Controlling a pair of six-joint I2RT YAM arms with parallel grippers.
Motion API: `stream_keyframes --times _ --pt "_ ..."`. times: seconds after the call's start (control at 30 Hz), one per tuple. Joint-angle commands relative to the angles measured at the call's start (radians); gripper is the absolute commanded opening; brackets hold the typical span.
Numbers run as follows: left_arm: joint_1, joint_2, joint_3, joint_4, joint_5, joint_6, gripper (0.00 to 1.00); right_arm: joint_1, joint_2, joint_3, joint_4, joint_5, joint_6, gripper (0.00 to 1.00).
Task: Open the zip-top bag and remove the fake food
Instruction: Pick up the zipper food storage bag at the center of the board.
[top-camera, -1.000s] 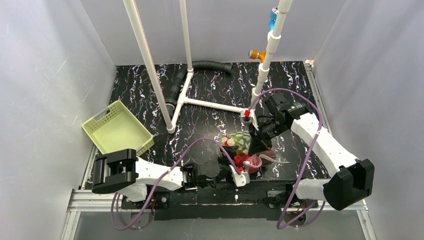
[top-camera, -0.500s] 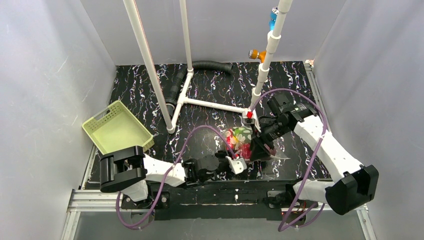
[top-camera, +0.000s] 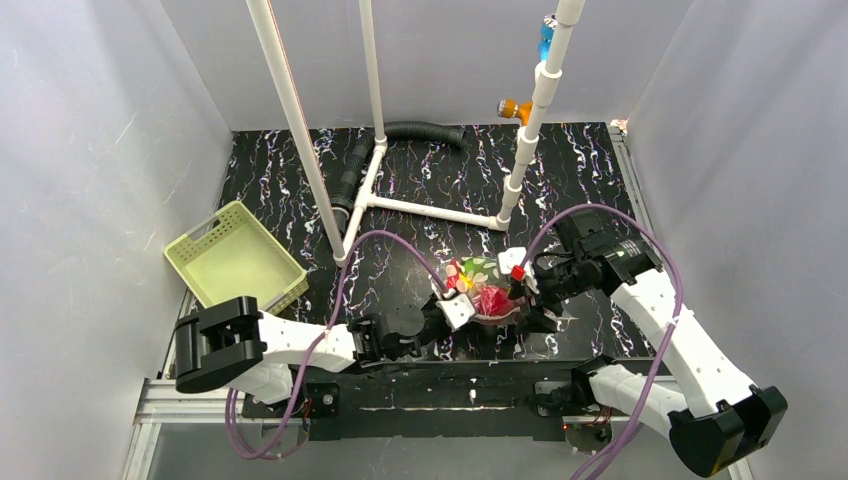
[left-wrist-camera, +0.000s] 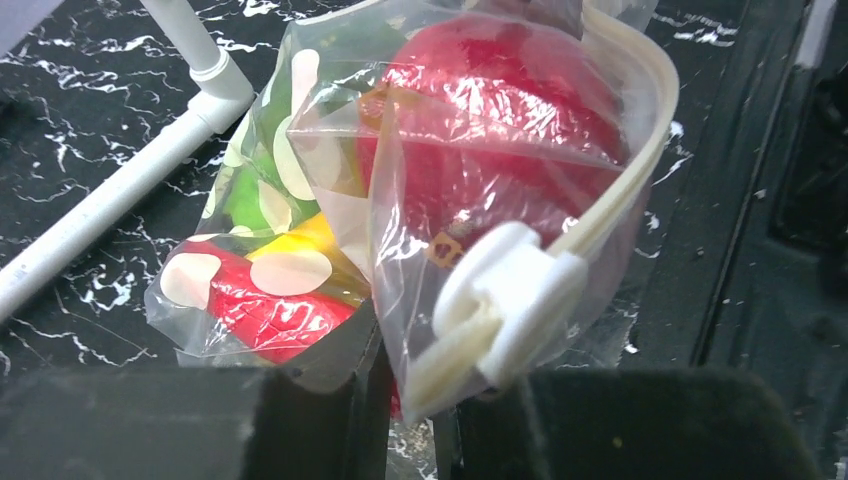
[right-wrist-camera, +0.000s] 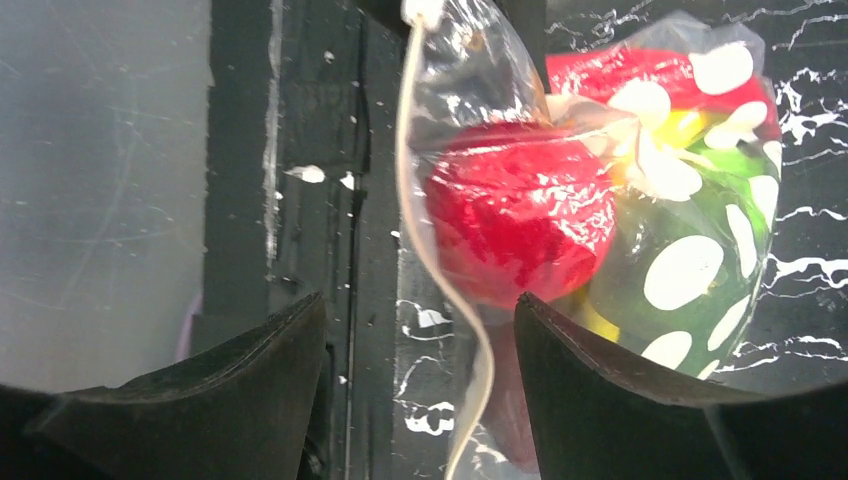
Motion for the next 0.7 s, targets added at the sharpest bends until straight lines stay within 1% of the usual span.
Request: stream_keyframes --times 0.0,0.07,0.1,0.27,0.37,0.4,0.43,0.47,0.5,0.67 --pt "0.009 -0.080 0.067 -0.070 0.040 -0.157 0.14 0.003 0.010 -0.055 0.139 0.084 -0.033 0.73" --pt "0.012 -0.093 0.082 -0.104 0.044 -0.180 0.13 0.003 0.010 -0.072 0.188 0.097 0.001 0.70" --pt "0.014 -0.100 0.090 -0.120 0.049 -0.214 0.12 0.003 0.011 -0.078 0.199 0.088 0.017 0.67" --pt "0.033 -0.118 0.111 -0.183 0.057 -0.323 0.05 0.001 -0.007 -0.102 0.244 0.067 0.082 0.47" --pt "0.044 -0.128 0.115 -0.196 0.061 -0.367 0.00 0.001 -0.022 -0.110 0.256 0.081 0.108 0.27" --pt "0.046 -0.130 0.117 -0.202 0.063 -0.378 0.00 -0.001 -0.026 -0.110 0.256 0.080 0.116 0.20" --pt "0.050 -0.131 0.119 -0.211 0.063 -0.388 0.00 -0.005 -0.029 -0.108 0.254 0.070 0.125 0.11" --pt "0.053 -0.133 0.122 -0.220 0.064 -0.400 0.00 -0.015 -0.031 -0.102 0.246 0.055 0.129 0.04" --pt "0.057 -0.134 0.124 -0.221 0.069 -0.407 0.00 -0.028 -0.033 -0.094 0.234 0.030 0.132 0.01" --pt "0.078 -0.156 0.088 -0.200 0.091 -0.435 0.00 -0.087 -0.040 -0.042 0.184 -0.068 0.143 0.01"
